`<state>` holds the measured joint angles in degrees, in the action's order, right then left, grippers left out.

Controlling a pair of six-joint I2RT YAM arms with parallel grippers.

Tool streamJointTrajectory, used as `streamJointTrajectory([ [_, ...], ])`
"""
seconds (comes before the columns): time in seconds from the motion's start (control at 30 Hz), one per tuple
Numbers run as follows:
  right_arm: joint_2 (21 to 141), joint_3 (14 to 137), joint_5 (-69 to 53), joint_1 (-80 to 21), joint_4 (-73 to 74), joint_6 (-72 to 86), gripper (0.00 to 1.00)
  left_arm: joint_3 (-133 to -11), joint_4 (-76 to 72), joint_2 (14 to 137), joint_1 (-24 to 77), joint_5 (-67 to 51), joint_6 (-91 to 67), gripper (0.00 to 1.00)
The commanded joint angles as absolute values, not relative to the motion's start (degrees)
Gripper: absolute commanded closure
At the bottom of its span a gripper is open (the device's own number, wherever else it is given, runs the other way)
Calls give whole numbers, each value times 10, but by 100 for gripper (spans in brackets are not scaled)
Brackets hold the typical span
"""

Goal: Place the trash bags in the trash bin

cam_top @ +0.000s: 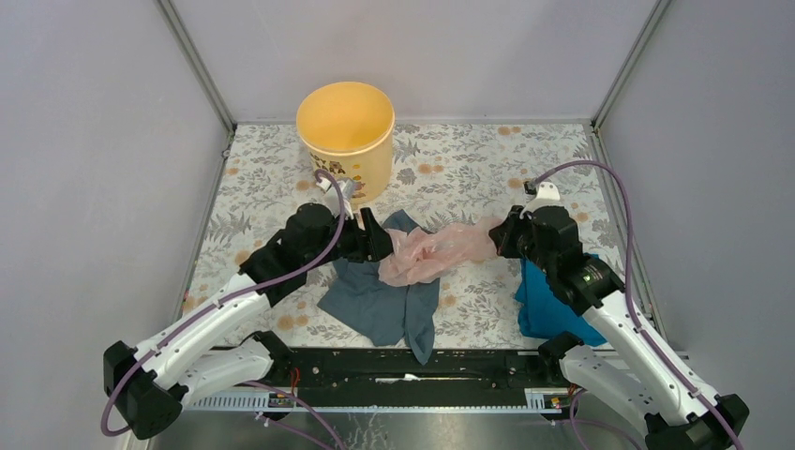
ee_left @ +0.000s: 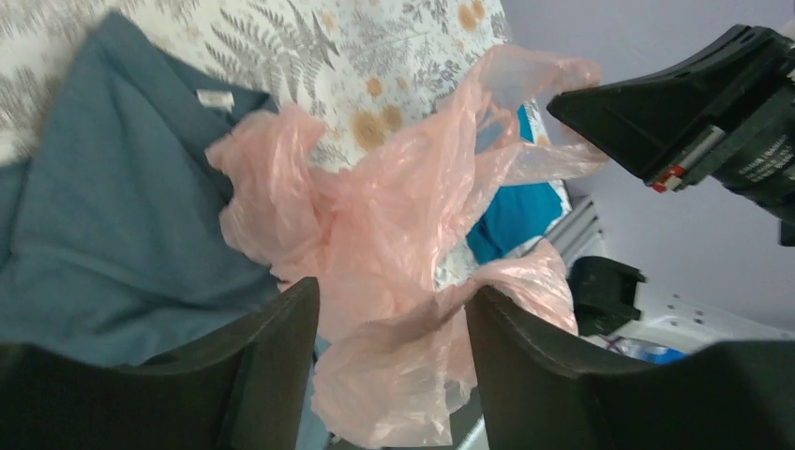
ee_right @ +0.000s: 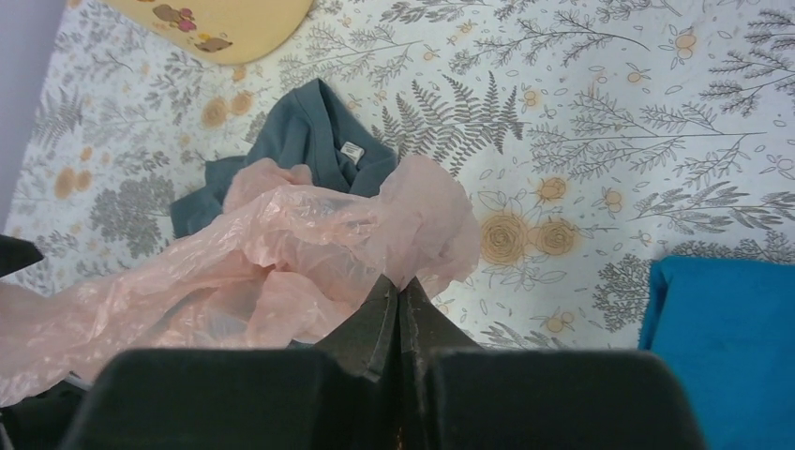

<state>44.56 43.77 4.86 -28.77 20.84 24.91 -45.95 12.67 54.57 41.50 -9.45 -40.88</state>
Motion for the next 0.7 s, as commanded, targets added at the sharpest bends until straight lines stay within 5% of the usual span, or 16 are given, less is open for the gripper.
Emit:
streamJointTrajectory([
  [0.0, 452, 474, 34, -290, 227, 194, 100, -497, 211, 508, 413, -117, -410, 29],
  [0.17, 458, 501, 24, -290, 232, 178, 100, -554, 275, 521, 413, -140, -345, 2],
  [0.67, 523, 615, 66, -289, 287, 145, 100, -654, 317, 571, 413, -269, -235, 1],
])
